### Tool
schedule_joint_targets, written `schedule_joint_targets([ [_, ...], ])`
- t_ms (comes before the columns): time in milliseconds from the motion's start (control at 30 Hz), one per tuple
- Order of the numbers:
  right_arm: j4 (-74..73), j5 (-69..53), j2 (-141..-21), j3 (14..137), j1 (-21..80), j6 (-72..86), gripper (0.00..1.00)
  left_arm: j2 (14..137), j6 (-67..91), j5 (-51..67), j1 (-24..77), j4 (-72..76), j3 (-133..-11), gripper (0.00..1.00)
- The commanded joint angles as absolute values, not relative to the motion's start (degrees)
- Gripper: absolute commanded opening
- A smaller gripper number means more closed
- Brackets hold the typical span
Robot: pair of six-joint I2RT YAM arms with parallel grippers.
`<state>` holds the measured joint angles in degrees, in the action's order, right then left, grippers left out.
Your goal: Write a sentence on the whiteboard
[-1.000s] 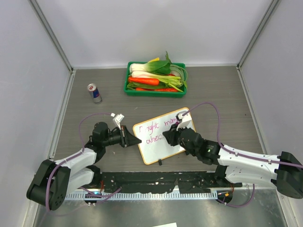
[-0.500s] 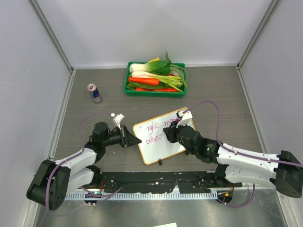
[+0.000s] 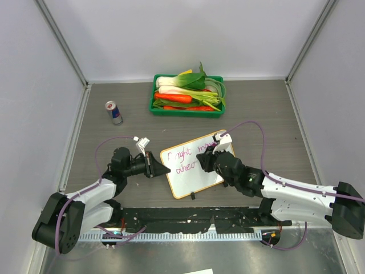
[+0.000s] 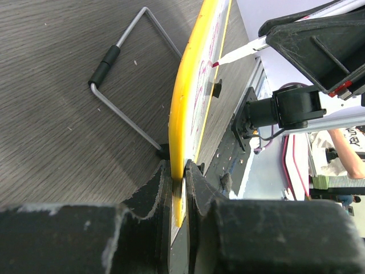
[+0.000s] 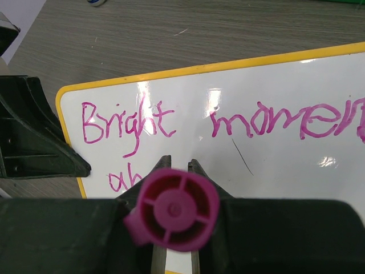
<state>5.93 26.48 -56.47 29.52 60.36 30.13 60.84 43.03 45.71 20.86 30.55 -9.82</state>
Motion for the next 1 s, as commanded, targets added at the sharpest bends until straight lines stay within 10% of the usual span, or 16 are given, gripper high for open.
schedule_joint_targets([
  [0,4.49,26.9,-56.6,28.57,59.77,30.14,0.01,60.65,40.96,45.0,20.83,30.85,-10.02,0.0],
  [967,2.28,27.42,-52.47,27.33,59.77,31.64,0.01,60.65,40.96,44.91,20.83,30.85,-10.11,0.0],
])
